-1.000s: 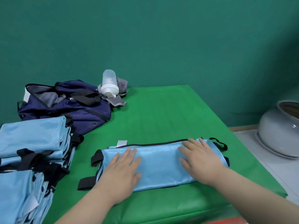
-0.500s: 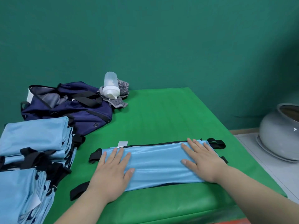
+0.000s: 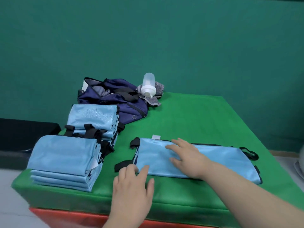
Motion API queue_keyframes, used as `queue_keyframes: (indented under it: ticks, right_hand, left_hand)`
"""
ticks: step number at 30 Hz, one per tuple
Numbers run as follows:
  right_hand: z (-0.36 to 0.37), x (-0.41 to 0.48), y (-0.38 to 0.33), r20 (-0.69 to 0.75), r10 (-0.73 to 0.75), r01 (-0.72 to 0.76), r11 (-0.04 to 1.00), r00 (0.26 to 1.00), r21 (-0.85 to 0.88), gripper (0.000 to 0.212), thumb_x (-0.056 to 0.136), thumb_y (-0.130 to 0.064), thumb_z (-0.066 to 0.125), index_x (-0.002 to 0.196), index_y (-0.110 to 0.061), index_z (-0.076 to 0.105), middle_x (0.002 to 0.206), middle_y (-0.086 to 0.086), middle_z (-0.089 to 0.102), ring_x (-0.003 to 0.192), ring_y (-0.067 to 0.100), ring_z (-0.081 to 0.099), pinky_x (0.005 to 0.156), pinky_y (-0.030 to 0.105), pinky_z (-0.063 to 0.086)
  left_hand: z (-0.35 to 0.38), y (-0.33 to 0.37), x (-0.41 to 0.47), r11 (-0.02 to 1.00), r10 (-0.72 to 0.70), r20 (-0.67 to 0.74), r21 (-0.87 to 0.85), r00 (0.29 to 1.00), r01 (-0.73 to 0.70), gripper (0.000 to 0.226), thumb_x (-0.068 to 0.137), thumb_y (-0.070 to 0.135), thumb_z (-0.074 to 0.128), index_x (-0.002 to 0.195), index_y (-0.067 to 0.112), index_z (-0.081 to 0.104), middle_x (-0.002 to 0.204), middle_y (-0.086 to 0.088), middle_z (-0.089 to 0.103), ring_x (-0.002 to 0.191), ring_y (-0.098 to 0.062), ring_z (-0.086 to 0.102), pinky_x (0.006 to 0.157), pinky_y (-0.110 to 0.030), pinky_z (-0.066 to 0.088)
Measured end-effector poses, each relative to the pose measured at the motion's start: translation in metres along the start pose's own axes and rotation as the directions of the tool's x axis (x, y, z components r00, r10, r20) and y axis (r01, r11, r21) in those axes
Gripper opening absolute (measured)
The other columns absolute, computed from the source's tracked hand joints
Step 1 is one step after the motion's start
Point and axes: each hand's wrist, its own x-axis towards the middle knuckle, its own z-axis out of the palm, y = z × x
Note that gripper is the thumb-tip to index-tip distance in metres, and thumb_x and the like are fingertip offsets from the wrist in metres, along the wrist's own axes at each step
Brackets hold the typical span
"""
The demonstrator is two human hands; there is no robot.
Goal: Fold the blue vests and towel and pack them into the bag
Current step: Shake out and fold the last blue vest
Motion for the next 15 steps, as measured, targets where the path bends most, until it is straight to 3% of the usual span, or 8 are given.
queue_keyframes:
  ticks: [6,10,15]
  right_hand:
    - [-0.001,0.046,-0.027,0.069,-0.104,0.101,0.993,0.992,0.053,0.049,0.097,-0.021,0.051,0.143,-0.038,0.048,0.163,0.003,0.022,0.151,0.022,0.016,0.122,0.043,0.019]
    - [-0.002,0.076,-0.042,0.18,-0.083,0.082,0.997,0.98,0.012,0.064,0.09,-0.006,0.047,0.143,-0.041,0.046,0.164,0.005,0.021,0.152,0.022,0.013,0.123,0.045,0.017]
    - [-0.002,0.1,-0.053,0.179,-0.096,0.091,0.995,0.979,0.035,0.059,0.087,-0.005,0.05,0.139,-0.034,0.054,0.143,-0.001,0.052,0.131,0.022,0.046,0.111,0.037,0.036]
  left_hand:
    - [0.016,-0.01,0.003,0.999,-0.047,-0.09,0.016,0.995,0.049,0.055,0.081,0.064,0.042,0.125,0.037,0.063,0.093,-0.001,0.049,0.083,-0.024,0.049,0.069,-0.041,0.041]
    - [0.023,-0.017,0.017,0.997,-0.074,-0.101,0.031,0.992,0.077,0.061,0.08,0.066,0.039,0.121,0.033,0.069,0.083,-0.004,0.049,0.075,-0.026,0.046,0.064,-0.04,0.038]
    - [0.031,-0.024,0.023,0.997,-0.056,-0.112,0.037,0.992,0.06,0.053,0.079,0.059,0.039,0.108,0.03,0.072,0.081,-0.004,0.047,0.075,-0.027,0.043,0.064,-0.04,0.031]
